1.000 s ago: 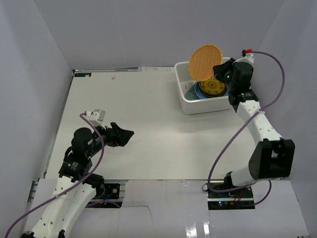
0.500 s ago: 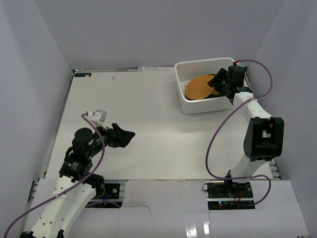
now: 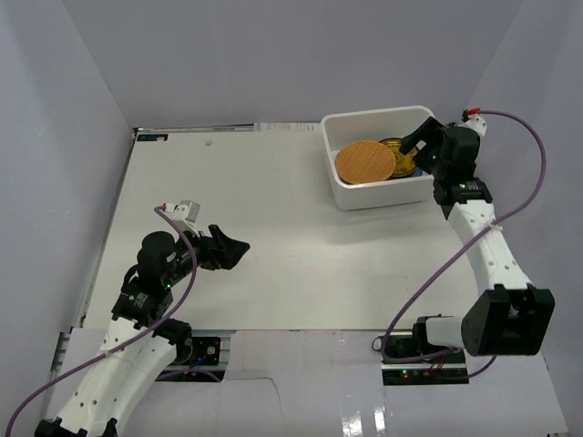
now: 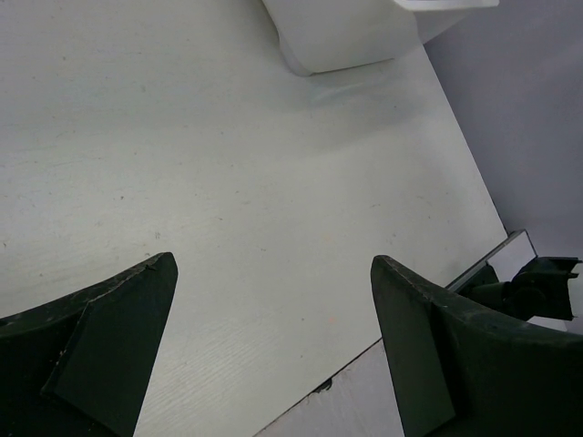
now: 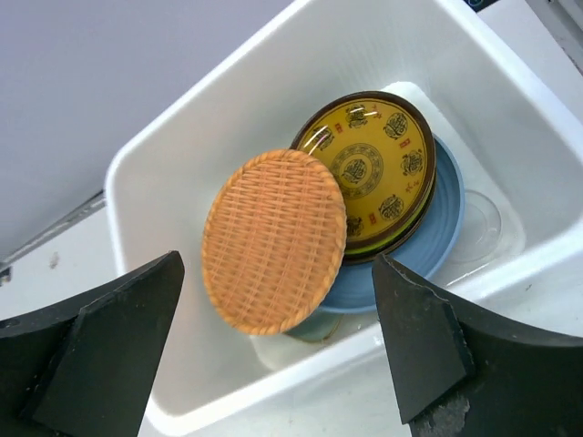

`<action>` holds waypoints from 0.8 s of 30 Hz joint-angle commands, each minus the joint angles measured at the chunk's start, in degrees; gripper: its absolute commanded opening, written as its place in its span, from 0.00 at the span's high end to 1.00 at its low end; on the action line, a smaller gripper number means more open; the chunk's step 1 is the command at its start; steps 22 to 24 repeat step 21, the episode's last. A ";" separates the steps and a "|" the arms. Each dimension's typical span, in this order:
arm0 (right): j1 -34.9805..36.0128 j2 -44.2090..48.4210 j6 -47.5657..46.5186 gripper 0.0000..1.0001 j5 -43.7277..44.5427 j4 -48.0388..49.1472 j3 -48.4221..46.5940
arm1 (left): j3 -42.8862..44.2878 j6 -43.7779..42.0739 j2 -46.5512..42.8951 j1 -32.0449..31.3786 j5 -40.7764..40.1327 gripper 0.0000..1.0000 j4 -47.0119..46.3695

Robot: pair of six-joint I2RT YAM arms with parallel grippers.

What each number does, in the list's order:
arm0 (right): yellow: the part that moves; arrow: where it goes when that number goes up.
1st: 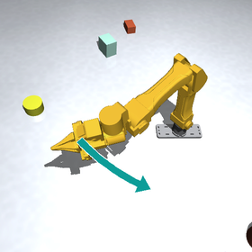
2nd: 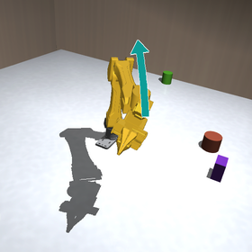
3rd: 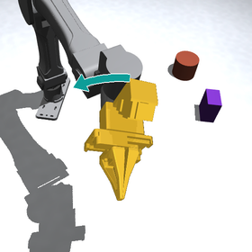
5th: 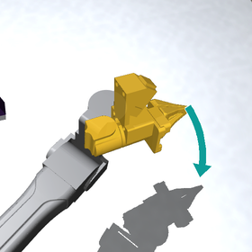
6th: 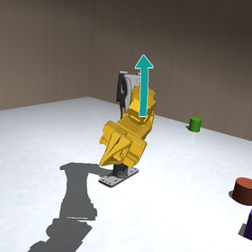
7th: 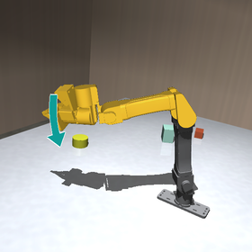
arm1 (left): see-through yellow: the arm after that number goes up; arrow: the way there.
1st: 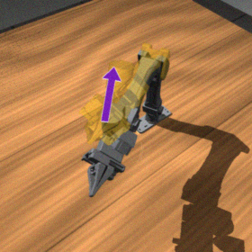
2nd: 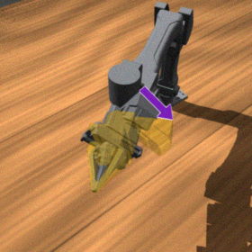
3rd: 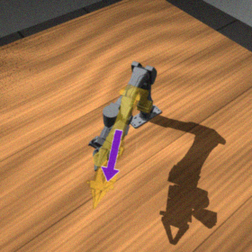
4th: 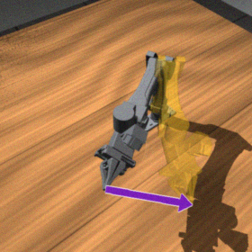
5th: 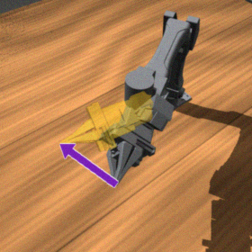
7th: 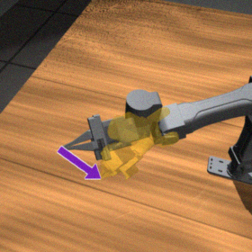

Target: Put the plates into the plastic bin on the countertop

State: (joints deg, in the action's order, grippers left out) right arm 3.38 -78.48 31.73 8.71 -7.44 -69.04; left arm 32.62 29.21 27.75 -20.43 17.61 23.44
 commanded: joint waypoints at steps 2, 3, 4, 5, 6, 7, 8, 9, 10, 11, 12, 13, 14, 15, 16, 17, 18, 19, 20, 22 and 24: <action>0.14 9.29 3.15 0.10 -2.02 6.47 6.80 | 0.95 -1.00 1.34 -0.05 -0.03 0.02 -0.24; 0.31 12.09 3.69 0.10 -3.07 6.74 9.07 | 1.13 -1.17 1.69 0.03 0.15 0.02 -0.15; 0.31 13.60 4.13 0.10 -5.43 6.74 10.22 | 1.22 -1.52 1.70 0.12 0.24 0.02 -0.15; 0.49 14.92 5.35 0.10 -6.76 6.74 11.45 | 1.22 -1.61 1.70 0.21 0.50 0.02 -0.06; 0.66 17.80 6.15 0.10 -7.91 6.74 14.08 | 1.39 -1.88 1.70 0.30 0.85 0.02 0.11; 0.84 19.40 6.85 0.10 -11.40 8.74 15.67 | 1.65 -2.14 1.26 0.30 1.11 0.02 0.11; 1.19 20.98 7.29 0.10 -13.44 9.46 17.34 | 1.92 -2.49 1.08 0.30 1.11 0.02 0.20; 1.45 24.56 8.08 0.10 -15.20 10.33 21.10 | 2.01 -2.41 0.82 0.30 0.85 0.02 0.11; 1.81 26.60 8.44 0.10 -18.35 12.08 23.22 | 2.09 -2.32 0.99 0.30 0.68 0.02 0.03; 2.07 28.54 8.53 0.10 -19.94 12.88 25.25 | 2.27 -2.40 1.25 0.39 0.59 0.02 0.03; 2.42 32.56 8.62 0.10 -22.66 14.11 28.92 | 2.71 -2.49 1.69 0.30 0.94 0.02 -0.06; 2.42 34.77 8.62 0.10 -23.64 14.12 30.44 | 2.97 -2.49 1.70 0.30 1.03 0.02 -0.24; 2.42 36.71 8.18 0.10 -24.43 14.12 31.41 | 3.24 -2.41 1.87 0.30 1.11 0.02 -0.76; 2.42 40.64 7.57 0.10 -24.96 13.69 32.29 | 4.28 -2.49 1.96 0.39 1.29 0.02 -1.03; 2.42 42.60 6.52 0.10 -26.27 13.33 33.51 | 4.81 -2.75 1.96 0.30 1.64 0.02 -1.29; 2.42 44.36 5.81 0.10 -26.64 12.11 33.79 | 5.52 -3.02 1.70 0.30 1.64 0.02 -1.90; 2.42 46.12 5.02 0.10 -26.99 11.23 33.96 | 6.05 -2.93 1.70 0.39 1.38 0.02 -2.17; 2.42 48.83 4.40 0.10 -27.25 10.26 33.88 | 7.44 -3.02 1.70 0.39 0.60 0.02 -2.43; 2.42 49.99 3.01 0.10 -27.60 9.38 33.27 | 8.33 -3.11 1.96 0.30 0.24 0.02 -2.52; 2.42 51.74 2.21 0.10 -27.95 7.90 32.83 | 9.21 -3.20 2.92 0.39 0.06 0.02 -2.35; 2.42 51.74 2.21 0.10 -27.95 7.90 32.83 | 9.21 -3.20 2.92 0.39 0.06 0.02 -2.35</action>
